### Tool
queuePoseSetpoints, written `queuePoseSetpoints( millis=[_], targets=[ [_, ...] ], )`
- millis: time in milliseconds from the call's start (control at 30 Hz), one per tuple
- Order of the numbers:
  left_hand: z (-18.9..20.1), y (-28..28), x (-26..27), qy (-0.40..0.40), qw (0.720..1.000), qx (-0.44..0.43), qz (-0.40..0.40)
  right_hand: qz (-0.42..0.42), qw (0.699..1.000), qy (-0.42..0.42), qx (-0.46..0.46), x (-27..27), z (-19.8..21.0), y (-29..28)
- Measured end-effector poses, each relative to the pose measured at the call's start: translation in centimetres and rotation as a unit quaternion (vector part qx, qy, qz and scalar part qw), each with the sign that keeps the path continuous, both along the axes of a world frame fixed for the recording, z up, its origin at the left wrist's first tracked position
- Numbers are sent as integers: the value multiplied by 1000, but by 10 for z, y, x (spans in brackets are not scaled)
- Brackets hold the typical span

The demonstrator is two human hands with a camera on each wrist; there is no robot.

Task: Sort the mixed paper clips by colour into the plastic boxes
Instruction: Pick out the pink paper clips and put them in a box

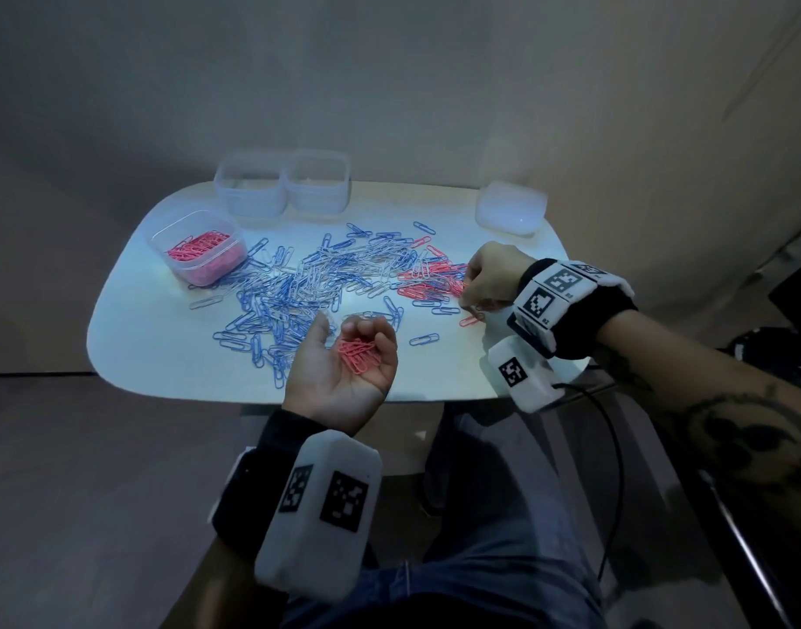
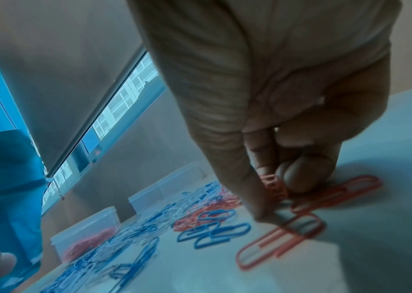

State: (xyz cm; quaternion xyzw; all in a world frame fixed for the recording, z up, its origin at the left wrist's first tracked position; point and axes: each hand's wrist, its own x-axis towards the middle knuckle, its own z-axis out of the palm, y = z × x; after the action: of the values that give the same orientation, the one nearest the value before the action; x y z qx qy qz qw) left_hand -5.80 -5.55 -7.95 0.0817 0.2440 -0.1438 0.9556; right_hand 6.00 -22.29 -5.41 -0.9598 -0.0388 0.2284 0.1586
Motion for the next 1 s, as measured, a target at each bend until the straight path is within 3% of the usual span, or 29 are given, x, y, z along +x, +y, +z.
queuePoseSetpoints(
  millis=[300, 567, 667, 867, 1000],
  targets=[
    [-3, -3, 6, 1, 1000, 26, 13, 6, 999, 12, 44, 0, 12, -7],
    [3, -28, 34, 11, 996, 85, -13, 76, 994, -55, 50, 1, 46, 0],
    [7, -35, 41, -3, 995, 101, -27, 100, 986, -82, 102, -9, 61, 11],
    [15, -35, 45, -74, 995, 71, 21, 186, 972, -35, 140, -34, 63, 42],
    [11, -26, 43, -94, 995, 31, 29, 101, 965, -106, 216, -16, 71, 18]
  ],
)
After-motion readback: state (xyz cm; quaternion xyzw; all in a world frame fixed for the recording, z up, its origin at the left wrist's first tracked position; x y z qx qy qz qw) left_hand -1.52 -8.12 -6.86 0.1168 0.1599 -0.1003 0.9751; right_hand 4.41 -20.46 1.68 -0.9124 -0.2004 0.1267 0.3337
